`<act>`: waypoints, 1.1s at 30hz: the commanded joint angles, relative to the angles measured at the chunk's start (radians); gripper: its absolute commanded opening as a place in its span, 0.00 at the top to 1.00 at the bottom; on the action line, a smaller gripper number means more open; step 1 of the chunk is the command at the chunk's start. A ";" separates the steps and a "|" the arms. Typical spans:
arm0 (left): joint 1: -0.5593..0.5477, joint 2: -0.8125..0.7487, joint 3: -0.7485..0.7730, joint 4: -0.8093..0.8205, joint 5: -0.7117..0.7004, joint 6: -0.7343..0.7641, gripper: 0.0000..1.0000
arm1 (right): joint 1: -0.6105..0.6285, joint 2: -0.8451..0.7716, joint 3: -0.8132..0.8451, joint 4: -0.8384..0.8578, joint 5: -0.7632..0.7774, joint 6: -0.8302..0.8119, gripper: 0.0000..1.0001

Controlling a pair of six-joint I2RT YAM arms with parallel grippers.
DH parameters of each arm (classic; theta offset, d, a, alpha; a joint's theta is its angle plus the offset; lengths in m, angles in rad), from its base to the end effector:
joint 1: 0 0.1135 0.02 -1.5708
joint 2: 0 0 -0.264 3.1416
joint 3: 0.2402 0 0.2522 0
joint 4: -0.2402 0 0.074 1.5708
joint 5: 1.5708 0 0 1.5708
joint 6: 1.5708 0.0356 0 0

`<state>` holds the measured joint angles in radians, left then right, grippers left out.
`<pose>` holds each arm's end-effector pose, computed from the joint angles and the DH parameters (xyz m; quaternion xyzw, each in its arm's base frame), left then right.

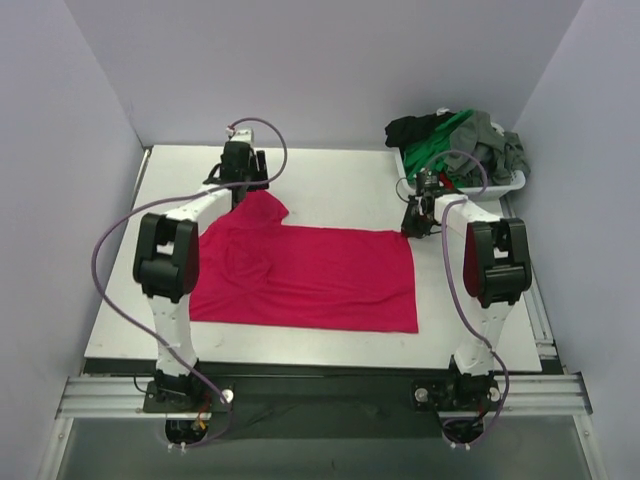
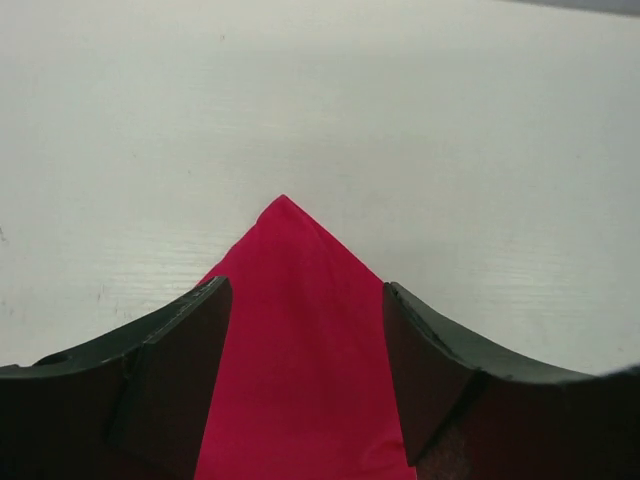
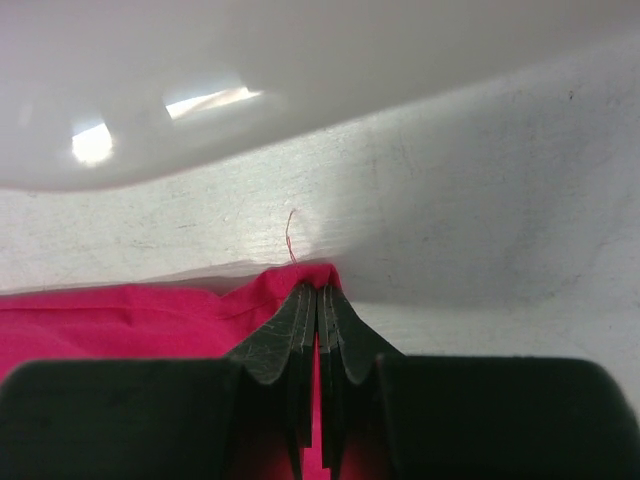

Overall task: Fold and stack the t-shirts
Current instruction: Grap the side of the flattened tshirt furthest away from the robot with both arms

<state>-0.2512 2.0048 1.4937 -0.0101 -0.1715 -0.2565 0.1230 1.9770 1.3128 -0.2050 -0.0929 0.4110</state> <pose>0.4554 -0.1106 0.2312 -0.0452 0.8621 -0.0536 0.5018 0.4212 0.0554 0.1687 0.1188 0.9307 0.1326 0.3196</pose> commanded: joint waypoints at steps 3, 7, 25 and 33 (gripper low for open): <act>0.013 0.167 0.225 -0.157 0.010 0.054 0.30 | -0.006 0.008 0.006 -0.019 -0.028 -0.015 1.00; 0.013 0.261 0.368 -0.220 0.001 0.062 0.32 | -0.006 0.016 0.012 -0.017 -0.037 -0.017 1.00; 0.013 0.526 0.798 -0.533 -0.125 0.072 0.44 | -0.006 0.029 0.019 -0.017 -0.056 -0.021 1.00; 0.013 0.548 0.829 -0.574 -0.108 0.071 0.44 | -0.006 0.029 0.017 -0.017 -0.059 -0.021 1.00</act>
<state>-0.2436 2.5278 2.2620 -0.5518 -0.2707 -0.1802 0.1192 1.9884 1.3167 -0.1898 -0.1478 0.3988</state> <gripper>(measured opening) 0.555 0.028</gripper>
